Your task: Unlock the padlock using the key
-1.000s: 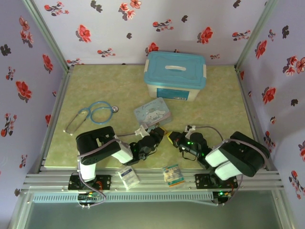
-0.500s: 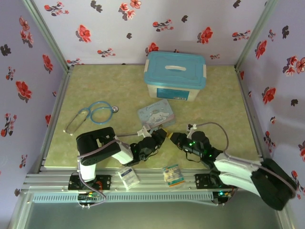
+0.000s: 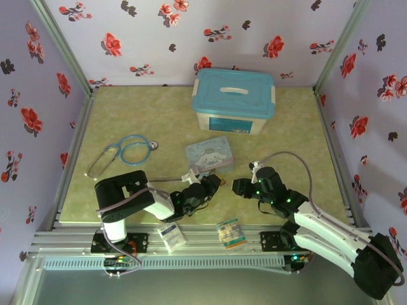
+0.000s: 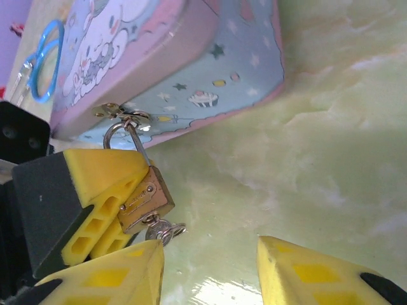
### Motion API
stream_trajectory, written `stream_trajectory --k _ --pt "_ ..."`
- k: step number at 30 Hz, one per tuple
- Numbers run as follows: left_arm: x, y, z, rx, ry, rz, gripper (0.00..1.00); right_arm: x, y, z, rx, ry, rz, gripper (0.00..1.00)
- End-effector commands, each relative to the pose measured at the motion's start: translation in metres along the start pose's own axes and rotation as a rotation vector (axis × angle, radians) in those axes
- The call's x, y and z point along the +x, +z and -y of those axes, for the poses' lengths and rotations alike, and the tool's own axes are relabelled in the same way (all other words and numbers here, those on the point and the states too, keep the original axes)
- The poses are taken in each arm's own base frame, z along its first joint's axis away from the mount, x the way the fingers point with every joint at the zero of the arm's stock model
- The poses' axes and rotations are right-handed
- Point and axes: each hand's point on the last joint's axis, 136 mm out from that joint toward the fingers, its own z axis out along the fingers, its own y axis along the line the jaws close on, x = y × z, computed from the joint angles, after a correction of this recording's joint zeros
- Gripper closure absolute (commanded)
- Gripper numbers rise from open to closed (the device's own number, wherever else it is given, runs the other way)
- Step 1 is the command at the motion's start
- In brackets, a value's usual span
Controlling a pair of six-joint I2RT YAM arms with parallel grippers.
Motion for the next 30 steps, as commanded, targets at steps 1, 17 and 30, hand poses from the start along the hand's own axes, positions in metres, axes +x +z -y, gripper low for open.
stream_trajectory --k 1,17,30 --pt "-0.007 -0.008 0.003 -0.058 0.07 -0.022 1.0 -0.009 -0.003 0.002 0.076 -0.204 -0.007 0.58" --pt "-0.013 -0.016 0.0 -0.128 0.162 -0.072 1.0 0.025 0.023 -0.039 0.075 -0.541 -0.111 0.58" --pt "-0.012 -0.017 0.013 -0.089 0.146 -0.081 1.0 0.033 0.049 -0.05 0.191 -0.783 -0.127 0.59"
